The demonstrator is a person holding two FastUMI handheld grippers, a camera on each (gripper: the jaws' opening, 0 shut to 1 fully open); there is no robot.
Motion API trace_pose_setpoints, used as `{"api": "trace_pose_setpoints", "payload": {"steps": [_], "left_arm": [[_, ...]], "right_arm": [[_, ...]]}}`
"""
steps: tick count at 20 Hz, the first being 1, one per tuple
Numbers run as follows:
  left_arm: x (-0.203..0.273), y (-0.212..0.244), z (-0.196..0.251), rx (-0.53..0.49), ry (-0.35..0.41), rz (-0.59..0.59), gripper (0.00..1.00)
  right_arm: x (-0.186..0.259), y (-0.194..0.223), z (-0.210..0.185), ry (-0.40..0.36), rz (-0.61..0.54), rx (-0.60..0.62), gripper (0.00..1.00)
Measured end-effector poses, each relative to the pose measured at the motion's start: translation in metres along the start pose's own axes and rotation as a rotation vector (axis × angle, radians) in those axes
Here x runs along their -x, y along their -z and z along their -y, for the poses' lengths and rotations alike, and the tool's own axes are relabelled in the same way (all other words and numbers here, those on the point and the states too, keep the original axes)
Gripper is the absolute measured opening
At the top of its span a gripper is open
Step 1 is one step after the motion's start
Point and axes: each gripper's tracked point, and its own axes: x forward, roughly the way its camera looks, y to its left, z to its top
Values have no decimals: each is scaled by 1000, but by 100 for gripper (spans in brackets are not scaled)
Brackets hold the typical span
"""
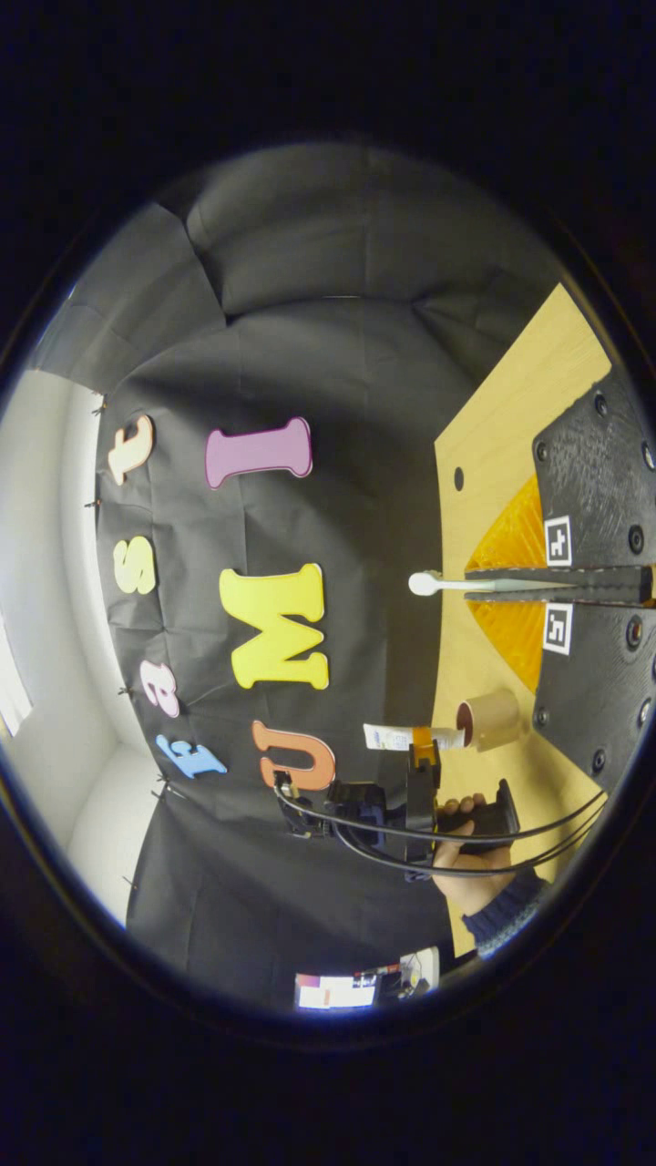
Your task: Put the toothbrush and toothpaste on the desktop into the cup, then pick up the cup and place it on the coaster on the desktop.
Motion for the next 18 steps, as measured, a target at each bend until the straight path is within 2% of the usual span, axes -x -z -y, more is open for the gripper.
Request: {"api": "trace_pose_setpoints", "payload": {"steps": [6,9,11,12,13,14,16,18], "left_arm": [[2,-1,2,-17,5,-8,46],[7,-16,1,-32,-1,37,48],[14,-26,1,-33,-8,71,61],[19,-31,-1,-33,-15,91,73],[23,-36,0,-35,-10,103,79],[26,-38,1,-38,-5,119,90],[36,-42,-1,-45,0,134,98],[49,-41,-7,-66,-11,136,98]], "right_arm": [[-2,5,-1,1,-7,10,0],[-3,7,-1,2,-13,10,0],[-4,9,-1,4,-15,10,0],[-4,9,-2,4,-15,11,0],[-3,10,-2,6,-14,12,0],[-3,10,-3,6,-13,12,0],[-2,11,-7,-5,-10,10,0],[-5,11,-11,-20,-4,5,0]]}}
